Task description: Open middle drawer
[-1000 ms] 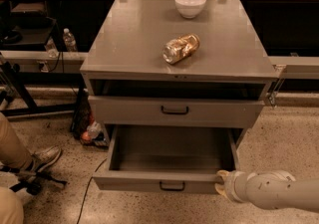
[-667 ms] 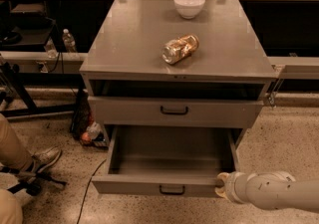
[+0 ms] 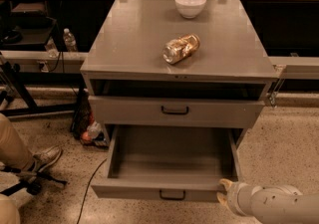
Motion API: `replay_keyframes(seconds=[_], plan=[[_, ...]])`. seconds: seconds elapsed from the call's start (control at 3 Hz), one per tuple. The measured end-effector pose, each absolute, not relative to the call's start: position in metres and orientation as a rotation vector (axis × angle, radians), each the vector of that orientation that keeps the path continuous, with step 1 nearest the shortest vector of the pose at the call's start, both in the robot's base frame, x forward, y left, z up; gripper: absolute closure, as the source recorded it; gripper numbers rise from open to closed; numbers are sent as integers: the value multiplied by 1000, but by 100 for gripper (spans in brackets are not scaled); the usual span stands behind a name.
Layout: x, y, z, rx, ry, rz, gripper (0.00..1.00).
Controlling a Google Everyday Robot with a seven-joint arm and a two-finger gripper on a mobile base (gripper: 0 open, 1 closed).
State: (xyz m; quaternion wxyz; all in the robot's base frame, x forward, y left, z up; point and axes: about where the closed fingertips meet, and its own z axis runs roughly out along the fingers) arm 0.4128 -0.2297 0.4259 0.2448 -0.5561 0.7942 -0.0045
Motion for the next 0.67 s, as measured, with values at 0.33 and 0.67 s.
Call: replay_keyframes(seconds=[0.33, 0.67], plan=[[414, -229, 427, -1518, 2168, -12, 100], [411, -229, 428, -1511, 2172, -8, 100]])
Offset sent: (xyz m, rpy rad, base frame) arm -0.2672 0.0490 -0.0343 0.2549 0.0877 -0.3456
